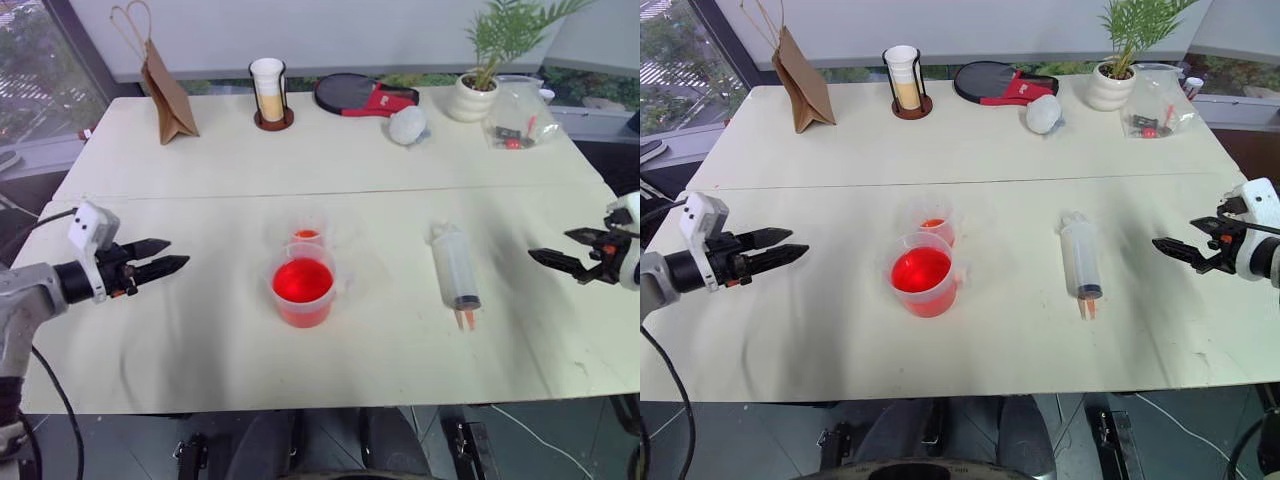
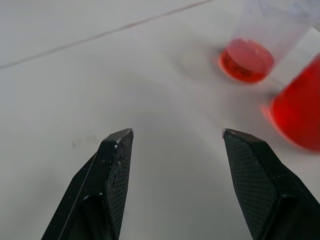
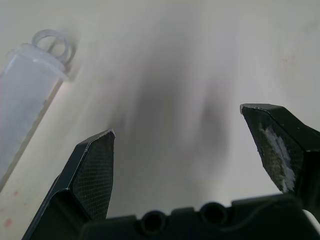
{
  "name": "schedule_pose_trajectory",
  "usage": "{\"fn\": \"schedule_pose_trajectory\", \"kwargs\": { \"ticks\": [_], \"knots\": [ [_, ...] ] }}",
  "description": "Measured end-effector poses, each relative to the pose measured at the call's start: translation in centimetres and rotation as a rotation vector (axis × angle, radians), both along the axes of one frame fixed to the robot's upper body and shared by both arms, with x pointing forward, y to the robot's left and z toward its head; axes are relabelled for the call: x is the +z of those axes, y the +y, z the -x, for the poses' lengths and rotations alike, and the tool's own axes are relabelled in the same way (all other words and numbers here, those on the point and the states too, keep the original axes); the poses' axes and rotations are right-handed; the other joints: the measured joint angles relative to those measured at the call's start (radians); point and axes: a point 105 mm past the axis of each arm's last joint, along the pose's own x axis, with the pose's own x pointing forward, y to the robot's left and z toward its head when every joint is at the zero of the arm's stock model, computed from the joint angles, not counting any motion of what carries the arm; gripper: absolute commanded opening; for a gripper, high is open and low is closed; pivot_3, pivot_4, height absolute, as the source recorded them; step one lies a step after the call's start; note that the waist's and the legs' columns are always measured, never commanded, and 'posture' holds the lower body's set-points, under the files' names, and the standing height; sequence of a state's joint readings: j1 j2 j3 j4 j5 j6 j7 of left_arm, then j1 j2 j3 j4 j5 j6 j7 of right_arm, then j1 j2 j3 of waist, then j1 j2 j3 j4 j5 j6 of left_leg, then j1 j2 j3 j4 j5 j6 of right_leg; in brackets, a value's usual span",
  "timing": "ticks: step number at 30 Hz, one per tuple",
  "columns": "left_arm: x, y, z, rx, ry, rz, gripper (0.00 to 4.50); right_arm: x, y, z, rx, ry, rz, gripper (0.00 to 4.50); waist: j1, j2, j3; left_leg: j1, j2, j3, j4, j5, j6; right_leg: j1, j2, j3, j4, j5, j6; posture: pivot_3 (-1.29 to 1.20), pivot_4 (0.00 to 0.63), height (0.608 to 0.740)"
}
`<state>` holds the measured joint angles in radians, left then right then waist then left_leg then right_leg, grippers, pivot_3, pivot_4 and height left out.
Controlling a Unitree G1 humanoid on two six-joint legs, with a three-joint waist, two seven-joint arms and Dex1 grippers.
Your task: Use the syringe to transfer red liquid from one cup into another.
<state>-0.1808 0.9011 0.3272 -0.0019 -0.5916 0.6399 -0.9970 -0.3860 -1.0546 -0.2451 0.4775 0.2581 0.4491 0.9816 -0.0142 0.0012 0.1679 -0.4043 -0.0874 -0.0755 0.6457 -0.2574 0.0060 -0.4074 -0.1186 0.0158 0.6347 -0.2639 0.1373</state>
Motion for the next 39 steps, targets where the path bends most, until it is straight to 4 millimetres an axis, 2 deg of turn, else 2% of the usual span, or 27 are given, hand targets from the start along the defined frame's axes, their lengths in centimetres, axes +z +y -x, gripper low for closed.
{"fn": "schedule_pose_trajectory", "kwargs": {
  "ticks": [7,16,20,25,31,33,35,39],
  "knots": [
    [-0.6,0.2,-0.1,0.026,-0.003,-0.005,2.94,-0.7,0.3,-0.6,-0.007,0.015,0.023,4.42,0.001,0.000,0.000,-0.001,0.000,0.000,0.000,0.000,0.000,-0.001,0.000,0.000,0.000,0.000,0.000,0.00,0.150,0.739],
    [-0.6,-0.3,-0.1,0.028,-0.014,0.020,2.94,0.8,0.2,-2.1,-0.036,-0.041,0.023,4.42,0.002,0.000,0.000,-0.001,-0.001,0.000,0.000,0.000,0.000,0.000,0.000,0.000,-0.001,0.000,0.000,0.00,0.150,0.739],
    [-0.1,-0.4,-0.4,0.025,-0.038,0.018,2.94,0.8,0.2,-2.5,-0.011,-0.063,0.050,4.42,0.001,0.000,0.000,-0.001,-0.001,0.000,0.000,0.000,0.000,0.000,0.000,-0.001,-0.001,0.000,0.000,0.00,0.150,0.739],
    [1.8,-0.6,-1.6,0.020,-0.112,0.027,2.94,1.4,0.1,-3.3,-0.009,-0.098,0.070,4.42,0.000,0.001,0.000,-0.001,-0.001,0.000,0.000,0.000,0.000,-0.001,0.001,-0.001,0.000,0.000,0.000,0.00,0.150,0.739],
    [1.1,-1.3,-2.2,-0.019,-0.091,0.038,2.94,1.6,0.8,-3.3,-0.009,-0.022,0.049,4.42,0.000,0.001,0.000,-0.002,-0.001,0.000,0.000,0.000,0.000,-0.002,0.001,-0.001,0.000,0.000,0.000,0.00,0.150,0.739],
    [2.1,-1.8,-2.8,-0.044,-0.125,0.028,2.94,2.4,1.2,-3.3,-0.002,-0.022,0.047,4.42,0.001,0.001,0.000,-0.003,-0.001,0.000,0.001,0.000,0.000,-0.002,0.001,-0.001,0.000,0.000,0.000,0.00,0.150,0.739],
    [3.9,-2.7,-3.1,-0.098,-0.165,0.011,2.94,4.0,2.7,-3.5,0.041,-0.021,-0.010,4.42,0.001,0.001,0.000,-0.003,-0.001,0.000,0.001,0.000,0.000,-0.002,0.001,-0.001,0.000,0.000,0.000,0.00,0.150,0.739],
    [9.0,-6.9,-2.3,-0.353,-0.256,0.007,2.94,6.5,7.0,-2.7,0.190,0.127,-0.055,4.42,0.000,0.001,0.001,-0.004,-0.001,-0.001,0.002,0.000,0.001,-0.002,0.000,-0.003,-0.001,0.000,0.000,0.00,0.150,0.739]
  ]
}}
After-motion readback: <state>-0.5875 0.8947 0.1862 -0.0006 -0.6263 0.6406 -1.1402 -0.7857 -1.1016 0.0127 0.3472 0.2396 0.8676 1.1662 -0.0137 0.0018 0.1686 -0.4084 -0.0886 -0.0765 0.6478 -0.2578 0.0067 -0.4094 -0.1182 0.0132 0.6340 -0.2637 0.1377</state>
